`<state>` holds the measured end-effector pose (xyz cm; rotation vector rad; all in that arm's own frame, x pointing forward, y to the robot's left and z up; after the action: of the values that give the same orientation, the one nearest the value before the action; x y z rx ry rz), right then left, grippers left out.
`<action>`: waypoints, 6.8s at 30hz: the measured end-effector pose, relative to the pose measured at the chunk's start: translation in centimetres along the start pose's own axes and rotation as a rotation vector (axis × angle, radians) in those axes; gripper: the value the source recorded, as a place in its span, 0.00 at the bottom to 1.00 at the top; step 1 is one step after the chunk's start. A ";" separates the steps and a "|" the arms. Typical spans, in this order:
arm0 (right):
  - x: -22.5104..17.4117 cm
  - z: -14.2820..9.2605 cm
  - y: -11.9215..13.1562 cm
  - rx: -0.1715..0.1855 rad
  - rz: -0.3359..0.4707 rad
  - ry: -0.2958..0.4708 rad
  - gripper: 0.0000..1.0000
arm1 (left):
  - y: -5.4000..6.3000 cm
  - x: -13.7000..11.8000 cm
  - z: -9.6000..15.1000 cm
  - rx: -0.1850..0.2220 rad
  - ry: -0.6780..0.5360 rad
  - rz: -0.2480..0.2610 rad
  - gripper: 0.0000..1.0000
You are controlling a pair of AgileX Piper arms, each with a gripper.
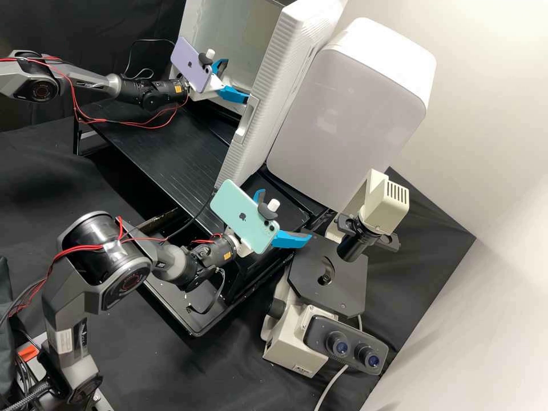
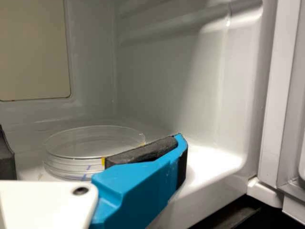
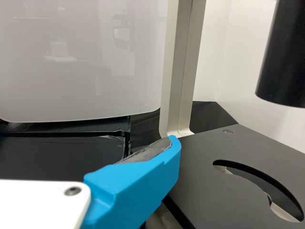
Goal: Take the petri dish out of the incubator
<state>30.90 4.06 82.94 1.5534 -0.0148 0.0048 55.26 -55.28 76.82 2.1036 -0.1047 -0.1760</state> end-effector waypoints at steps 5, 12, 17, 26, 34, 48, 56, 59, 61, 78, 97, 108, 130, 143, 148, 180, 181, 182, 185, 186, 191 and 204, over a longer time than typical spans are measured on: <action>0.0 0.0 0.0 0.000 0.000 0.000 1.00 | 0.1 0.1 0.0 -0.003 0.006 -0.001 1.00; 0.0 0.0 0.0 0.000 0.000 0.000 1.00 | 0.1 0.5 -0.2 0.009 0.025 -0.004 1.00; 0.0 0.0 0.0 0.000 0.000 0.000 1.00 | 0.2 1.1 -0.1 0.015 0.027 -0.009 1.00; 0.0 0.0 0.0 0.000 0.000 0.000 1.00 | 0.2 1.6 0.2 0.018 0.057 0.002 1.00; 0.0 0.0 0.0 0.000 0.000 0.000 1.00 | 0.2 1.6 0.3 0.020 0.065 -0.001 1.00; 0.0 0.0 0.0 0.000 0.000 0.000 1.00 | 0.2 1.9 1.0 -0.003 0.018 -0.009 0.00; 0.0 0.0 0.0 0.000 0.000 0.000 1.00 | 0.2 1.9 1.3 -0.023 -0.016 -0.010 0.00; 0.0 0.0 0.0 0.000 0.000 0.000 1.00 | 0.1 1.9 1.5 -0.013 -0.029 -0.015 0.00; 0.0 0.0 0.0 0.000 0.000 0.000 1.00 | 0.0 1.9 1.6 -0.017 -0.035 -0.016 0.00; 0.0 0.0 0.0 0.000 0.000 0.000 1.00 | -0.4 1.8 1.5 0.003 -0.035 -0.018 0.00; 0.0 0.0 0.0 0.000 0.000 0.000 1.00 | -0.5 1.8 1.5 0.014 -0.033 -0.016 0.00; 0.0 0.0 0.0 0.000 0.000 0.000 1.00 | -0.5 1.8 1.7 0.013 -0.035 -0.014 0.00; 0.0 0.0 0.0 0.000 0.000 0.000 1.00 | -0.5 1.8 1.6 0.015 -0.035 -0.014 0.00; 0.0 0.0 0.0 0.000 0.000 0.000 1.00 | -0.5 1.8 1.6 0.015 -0.035 -0.014 0.00; 0.0 0.0 0.0 0.000 0.000 0.000 1.00 | -0.5 1.8 1.6 0.015 -0.035 -0.014 0.00; 0.0 0.0 0.0 0.000 0.000 0.000 1.00 | -0.6 0.8 1.6 0.036 -0.044 -0.010 0.00; 0.0 0.0 0.0 0.000 0.000 0.000 1.00 | -0.7 0.6 1.6 0.035 -0.046 -0.012 0.00; 0.0 0.0 0.0 0.000 0.000 0.000 1.00 | -0.5 0.2 1.7 0.043 -0.051 -0.010 0.00; 0.0 0.0 0.0 0.000 0.000 0.000 1.00 | -0.4 -0.7 1.8 0.028 -0.058 -0.021 0.00; 0.0 0.0 0.0 0.000 0.000 0.000 1.00 | -0.5 -1.0 1.8 0.029 -0.061 -0.027 0.00; 0.0 0.0 0.0 0.000 0.000 0.000 1.00 | -0.4 -2.0 2.1 0.022 -0.083 -0.031 0.00; 0.0 0.0 0.0 0.000 0.000 0.000 1.00 | -0.3 -2.5 2.7 0.010 -0.093 -0.039 0.00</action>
<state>30.90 4.06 82.94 1.5534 -0.0148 0.0048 52.31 -57.08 75.43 2.1084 -0.1198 -0.2970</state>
